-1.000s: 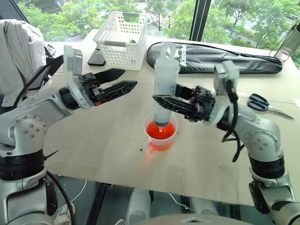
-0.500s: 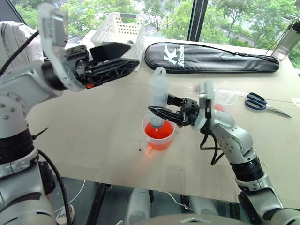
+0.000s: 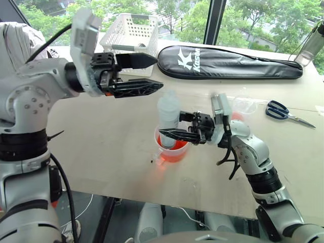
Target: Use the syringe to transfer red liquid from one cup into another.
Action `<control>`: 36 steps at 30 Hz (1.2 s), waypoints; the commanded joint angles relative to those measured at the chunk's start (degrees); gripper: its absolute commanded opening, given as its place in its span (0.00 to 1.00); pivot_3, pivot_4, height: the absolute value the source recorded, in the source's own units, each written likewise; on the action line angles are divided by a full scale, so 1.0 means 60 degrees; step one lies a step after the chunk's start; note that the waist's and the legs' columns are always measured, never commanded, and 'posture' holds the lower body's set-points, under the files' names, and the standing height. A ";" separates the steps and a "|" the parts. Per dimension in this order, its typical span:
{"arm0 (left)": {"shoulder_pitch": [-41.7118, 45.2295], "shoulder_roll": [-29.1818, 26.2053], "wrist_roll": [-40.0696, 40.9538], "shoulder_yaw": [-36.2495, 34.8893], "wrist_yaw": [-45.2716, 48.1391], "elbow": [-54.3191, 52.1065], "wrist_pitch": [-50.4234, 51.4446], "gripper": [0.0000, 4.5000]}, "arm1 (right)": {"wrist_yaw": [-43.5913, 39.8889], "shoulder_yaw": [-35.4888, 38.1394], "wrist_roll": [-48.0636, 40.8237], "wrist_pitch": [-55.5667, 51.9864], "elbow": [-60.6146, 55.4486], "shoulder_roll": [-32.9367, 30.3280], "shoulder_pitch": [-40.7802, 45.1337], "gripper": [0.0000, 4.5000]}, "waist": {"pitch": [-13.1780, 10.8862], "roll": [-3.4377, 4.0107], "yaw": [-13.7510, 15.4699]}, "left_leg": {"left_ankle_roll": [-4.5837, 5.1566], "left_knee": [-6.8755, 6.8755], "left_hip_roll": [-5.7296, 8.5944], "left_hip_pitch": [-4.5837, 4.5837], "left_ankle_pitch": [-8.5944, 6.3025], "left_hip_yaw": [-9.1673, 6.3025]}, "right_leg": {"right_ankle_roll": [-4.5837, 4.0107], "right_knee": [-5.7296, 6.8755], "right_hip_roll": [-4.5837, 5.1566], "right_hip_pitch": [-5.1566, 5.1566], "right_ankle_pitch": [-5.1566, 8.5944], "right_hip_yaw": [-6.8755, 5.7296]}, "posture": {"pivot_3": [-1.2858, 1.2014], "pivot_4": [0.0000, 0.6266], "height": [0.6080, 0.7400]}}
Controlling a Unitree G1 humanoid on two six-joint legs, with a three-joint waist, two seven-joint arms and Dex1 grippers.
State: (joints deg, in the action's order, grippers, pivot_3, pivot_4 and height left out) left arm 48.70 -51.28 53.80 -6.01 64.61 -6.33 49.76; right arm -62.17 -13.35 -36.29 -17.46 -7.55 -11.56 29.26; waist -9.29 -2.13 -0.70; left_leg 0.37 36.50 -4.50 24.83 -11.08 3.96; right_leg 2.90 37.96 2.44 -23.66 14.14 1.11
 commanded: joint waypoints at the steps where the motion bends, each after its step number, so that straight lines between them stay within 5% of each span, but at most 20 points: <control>1: 0.0440 0.0085 -0.0300 0.0165 0.0539 0.0175 -0.0234 1.00 | -0.0357 0.0086 0.0027 0.0144 0.0239 0.0075 0.0459 0.35 | 0.0000 0.0000 -0.0003 | 0.0000 0.0000 -0.0001 0.0000 0.0000 -0.0003 | 0.0000 0.0001 -0.0003 0.0000 0.0000 -0.0001 | 0.52 0.24 0.88; 13: 0.0631 0.0868 -0.1232 0.0795 0.1301 0.0153 -0.0897 1.00 | -0.0996 0.0064 0.0433 0.0355 0.0984 0.0243 0.0846 0.35 | -0.0002 0.0001 0.0007 | 0.0000 0.0000 -0.0001 0.0006 0.0000 -0.0003 | 0.0000 -0.0001 -0.0005 -0.0001 0.0000 -0.0001 | 0.52 0.24 0.88; 17: 0.0693 0.1111 -0.1329 0.0746 0.1337 0.0132 -0.0929 0.73 | -0.1014 0.0066 0.0513 0.0421 0.1068 0.0302 0.0839 0.35 | -0.0002 0.0000 0.0002 | 0.0000 0.0002 -0.0001 0.0004 0.0000 -0.0004 | 0.0001 0.0003 -0.0005 -0.0001 0.0000 -0.0002 | 0.52 0.24 0.88; 24: 0.0636 0.1350 -0.1345 0.0669 0.1382 0.0091 -0.0895 0.01 | -0.0940 0.0149 0.0829 0.0655 0.1400 0.0405 0.0889 0.34 | -0.0003 0.0001 -0.0003 | 0.0000 0.0002 -0.0001 0.0005 0.0000 -0.0005 | 0.0001 0.0002 -0.0005 -0.0001 0.0000 -0.0001 | 0.52 0.24 0.88; 36: 0.0944 0.1570 -0.1302 0.0450 0.1121 0.0241 -0.0717 0.00 | -0.1019 -0.0137 0.1363 0.0843 0.1498 0.0290 0.0673 0.34 | -0.0003 0.0002 -0.0008 | 0.0000 0.0002 -0.0001 0.0005 0.0000 -0.0007 | 0.0001 0.0004 -0.0006 -0.0001 0.0000 -0.0002 | 0.52 0.24 0.88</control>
State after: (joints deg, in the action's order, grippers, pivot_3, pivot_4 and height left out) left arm 51.27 -42.48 44.98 -0.77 72.74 -4.35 46.18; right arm -67.14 -10.81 -30.09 -12.73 2.40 -10.10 33.44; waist -9.31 -2.12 -0.75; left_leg 0.37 36.51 -4.50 24.86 -11.08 3.92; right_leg 2.91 37.98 2.41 -23.66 14.14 1.10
